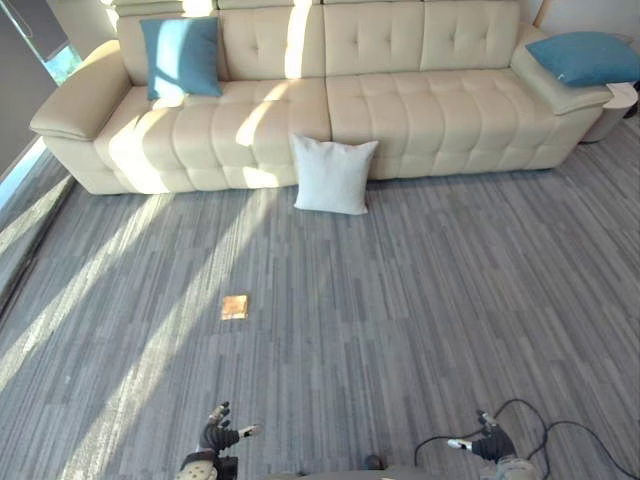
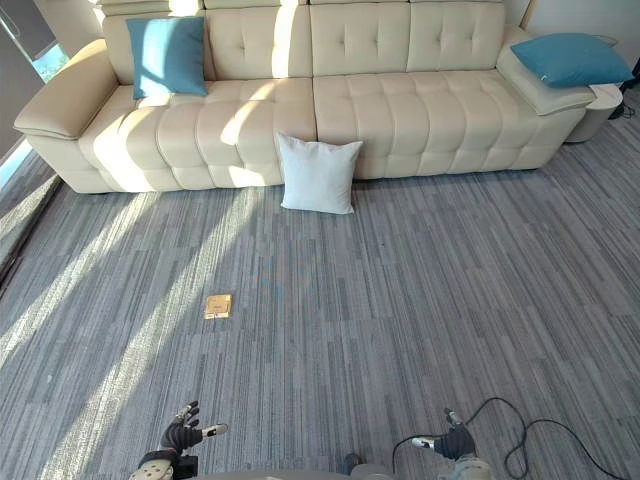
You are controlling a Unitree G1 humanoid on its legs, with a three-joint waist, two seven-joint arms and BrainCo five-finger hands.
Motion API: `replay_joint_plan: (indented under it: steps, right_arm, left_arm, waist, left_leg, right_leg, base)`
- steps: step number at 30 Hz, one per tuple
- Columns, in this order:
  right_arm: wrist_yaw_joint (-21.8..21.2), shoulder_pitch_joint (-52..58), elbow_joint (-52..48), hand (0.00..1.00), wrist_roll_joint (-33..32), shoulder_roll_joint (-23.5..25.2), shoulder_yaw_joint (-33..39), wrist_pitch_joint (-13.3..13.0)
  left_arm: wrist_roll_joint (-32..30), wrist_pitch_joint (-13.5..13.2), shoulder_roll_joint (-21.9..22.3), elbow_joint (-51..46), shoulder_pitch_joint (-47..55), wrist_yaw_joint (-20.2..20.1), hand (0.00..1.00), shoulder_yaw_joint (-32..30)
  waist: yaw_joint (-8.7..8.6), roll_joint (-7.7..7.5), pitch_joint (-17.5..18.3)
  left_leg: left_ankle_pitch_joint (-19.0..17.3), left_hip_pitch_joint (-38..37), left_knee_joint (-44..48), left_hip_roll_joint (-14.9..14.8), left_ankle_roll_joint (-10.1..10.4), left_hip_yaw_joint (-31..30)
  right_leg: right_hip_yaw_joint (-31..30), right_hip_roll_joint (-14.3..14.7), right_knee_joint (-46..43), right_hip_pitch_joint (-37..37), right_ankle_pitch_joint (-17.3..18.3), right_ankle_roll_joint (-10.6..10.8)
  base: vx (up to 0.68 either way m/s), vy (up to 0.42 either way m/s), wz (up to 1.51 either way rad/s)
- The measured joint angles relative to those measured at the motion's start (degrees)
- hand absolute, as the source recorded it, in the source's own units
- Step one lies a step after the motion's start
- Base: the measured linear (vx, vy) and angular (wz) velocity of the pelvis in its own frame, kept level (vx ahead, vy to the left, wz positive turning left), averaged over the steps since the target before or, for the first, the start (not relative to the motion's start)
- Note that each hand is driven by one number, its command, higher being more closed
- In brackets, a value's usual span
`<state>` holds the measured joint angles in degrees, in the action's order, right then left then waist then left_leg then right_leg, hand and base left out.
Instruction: Pick up cushions and gather them together orderly.
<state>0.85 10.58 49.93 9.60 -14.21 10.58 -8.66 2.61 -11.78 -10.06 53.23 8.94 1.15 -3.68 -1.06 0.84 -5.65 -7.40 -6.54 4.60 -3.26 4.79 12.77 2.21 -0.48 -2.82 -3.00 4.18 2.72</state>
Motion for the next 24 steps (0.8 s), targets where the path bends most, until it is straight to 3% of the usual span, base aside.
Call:
replay_joint_plan:
  steps: [3,10,21,24]
  right_arm:
    - [0.06,0.04,-1.32,0.0,-0.01,-0.05,0.0,0.03]
    - [0.19,0.24,-1.09,0.0,-2.42,0.06,0.22,0.13]
    - [0.49,-2.42,0.92,0.0,-5.75,1.34,0.76,0.23]
    - [0.52,-3.36,1.03,0.0,-6.92,2.57,0.94,0.23]
  left_arm:
    - [0.02,0.0,-0.03,-0.45,0.74,0.04,0.0,-0.95]
    - [0.04,0.05,-0.03,-0.47,1.43,0.09,0.0,-1.0]
    - [0.19,0.18,-0.05,-0.73,2.23,0.33,0.0,-1.5]
    - [0.23,0.18,-0.03,-2.07,2.25,0.4,0.0,-1.49]
  waist:
    - [-1.07,0.05,0.02]
    - [-1.18,0.97,0.65]
    - [-0.93,0.4,0.75]
    - [-0.64,0.06,0.56]
  left_leg:
    - [-0.04,0.33,0.26,0.01,-0.06,-0.15]
    - [-0.87,0.95,0.27,-0.06,-1.49,-0.15]
    - [-0.89,3.35,-0.05,-0.28,-1.58,0.37]
    - [-1.57,4.87,0.73,-0.59,-2.58,1.49]
  right_leg:
    - [0.96,-0.15,-0.07,-0.01,0.01,-0.02]
    - [2.25,-0.18,-0.32,0.32,-0.11,-0.23]
    - [2.43,0.1,0.06,2.65,-0.88,-1.34]
    - [1.82,0.36,-0.13,4.22,-0.89,-1.35]
  base:
    - [-0.03,-0.014,0.09]
    - [-0.05,0.003,0.09]
    - [-0.02,0.001,0.02]
    - [0.02,0.006,-0.13]
